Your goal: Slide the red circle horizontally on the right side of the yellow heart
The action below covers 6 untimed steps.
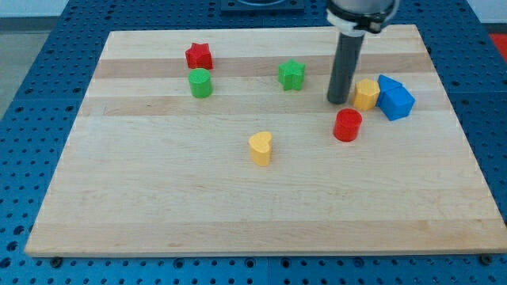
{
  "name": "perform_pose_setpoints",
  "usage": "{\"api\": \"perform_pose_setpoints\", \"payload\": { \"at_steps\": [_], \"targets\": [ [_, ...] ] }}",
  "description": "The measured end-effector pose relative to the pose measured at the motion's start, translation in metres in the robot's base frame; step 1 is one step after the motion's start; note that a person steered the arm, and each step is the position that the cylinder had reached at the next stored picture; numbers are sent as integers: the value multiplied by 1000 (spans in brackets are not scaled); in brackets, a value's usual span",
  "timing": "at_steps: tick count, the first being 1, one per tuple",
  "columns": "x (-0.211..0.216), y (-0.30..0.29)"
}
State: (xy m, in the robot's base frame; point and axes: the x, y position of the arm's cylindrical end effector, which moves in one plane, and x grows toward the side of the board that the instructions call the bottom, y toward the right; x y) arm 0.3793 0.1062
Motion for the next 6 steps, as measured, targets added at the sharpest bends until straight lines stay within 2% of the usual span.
{"api": "perform_pose_setpoints", "payload": {
  "at_steps": [1,2,6],
  "targets": [
    [1,-32],
    [9,-38],
    [31,24]
  ]
}}
